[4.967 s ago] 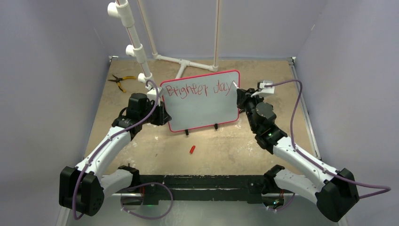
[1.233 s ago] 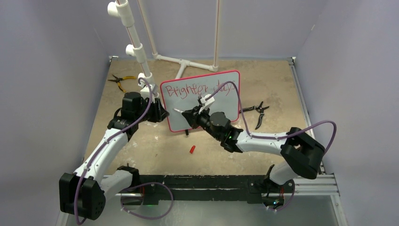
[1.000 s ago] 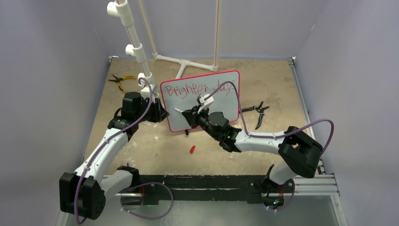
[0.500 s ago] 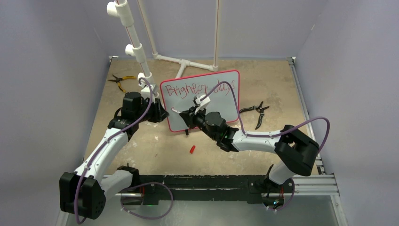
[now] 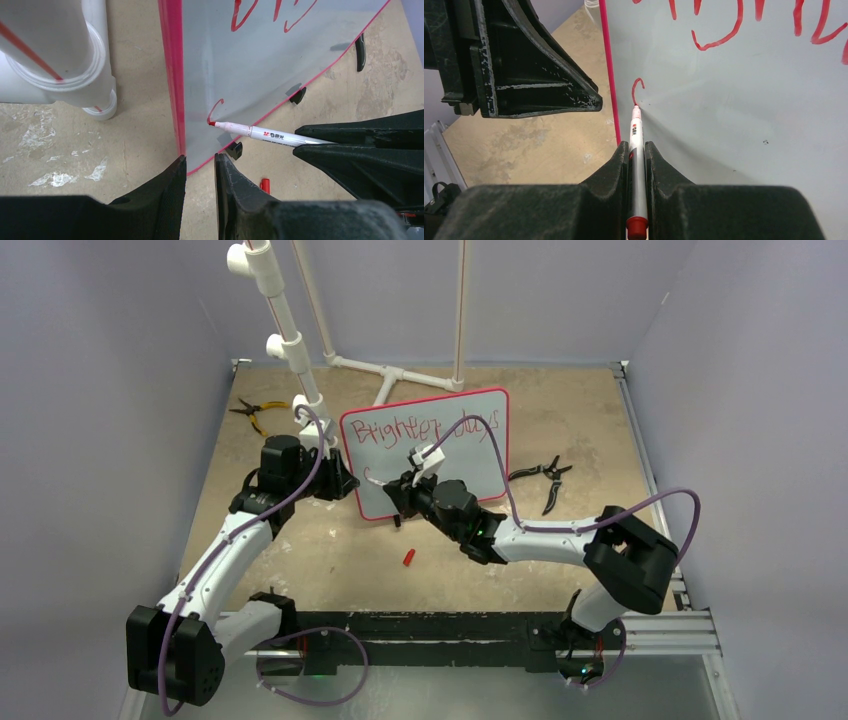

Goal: Write a sentence on the whiteboard

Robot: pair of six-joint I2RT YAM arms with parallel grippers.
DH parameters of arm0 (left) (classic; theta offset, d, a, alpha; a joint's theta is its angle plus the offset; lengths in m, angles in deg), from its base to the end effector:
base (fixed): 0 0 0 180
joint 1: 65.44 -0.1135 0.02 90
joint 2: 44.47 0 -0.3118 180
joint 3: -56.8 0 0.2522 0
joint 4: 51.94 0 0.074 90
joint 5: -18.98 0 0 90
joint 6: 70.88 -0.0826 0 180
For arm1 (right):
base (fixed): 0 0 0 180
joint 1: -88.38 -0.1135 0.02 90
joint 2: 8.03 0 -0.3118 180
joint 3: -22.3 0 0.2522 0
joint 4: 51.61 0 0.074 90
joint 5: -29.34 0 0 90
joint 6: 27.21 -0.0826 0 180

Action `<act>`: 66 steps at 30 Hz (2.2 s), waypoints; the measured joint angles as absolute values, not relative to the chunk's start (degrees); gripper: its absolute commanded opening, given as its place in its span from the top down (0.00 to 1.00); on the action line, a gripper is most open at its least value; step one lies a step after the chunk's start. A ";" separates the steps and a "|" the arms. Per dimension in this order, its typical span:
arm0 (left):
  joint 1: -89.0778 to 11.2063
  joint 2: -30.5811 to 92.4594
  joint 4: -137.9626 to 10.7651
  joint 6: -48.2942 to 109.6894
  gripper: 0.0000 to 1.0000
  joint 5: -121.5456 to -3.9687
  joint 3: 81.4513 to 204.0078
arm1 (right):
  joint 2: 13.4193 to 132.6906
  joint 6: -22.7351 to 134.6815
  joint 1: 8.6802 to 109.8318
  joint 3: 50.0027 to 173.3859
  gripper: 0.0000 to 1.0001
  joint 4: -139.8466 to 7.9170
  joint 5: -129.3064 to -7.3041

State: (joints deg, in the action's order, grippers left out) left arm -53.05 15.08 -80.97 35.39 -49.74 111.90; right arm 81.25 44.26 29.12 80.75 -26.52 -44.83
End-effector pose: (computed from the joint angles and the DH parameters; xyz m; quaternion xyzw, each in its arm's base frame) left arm 0.2273 -0.0806 0.2794 0.0581 0.8681 -0.2727 0.4106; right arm 0.2163 0.3197 0.2807 -0.1690 0.7208 0.3377 0.5812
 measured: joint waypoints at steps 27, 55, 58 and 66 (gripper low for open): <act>-53.05 15.08 -80.97 35.39 0.74 -49.70 111.90 | 79.94 44.24 28.81 82.04 1.00 -28.33 -41.03; -53.05 15.08 -80.99 35.39 0.74 -49.70 111.90 | 78.67 42.67 28.77 80.07 1.00 -28.90 -39.08; -53.05 15.08 -80.99 35.39 0.74 -49.72 111.90 | 77.12 42.89 28.83 80.05 1.00 -28.90 -37.99; -53.05 15.04 -81.04 35.41 0.74 -49.72 111.90 | 74.25 43.63 29.05 80.07 1.00 -27.37 -37.81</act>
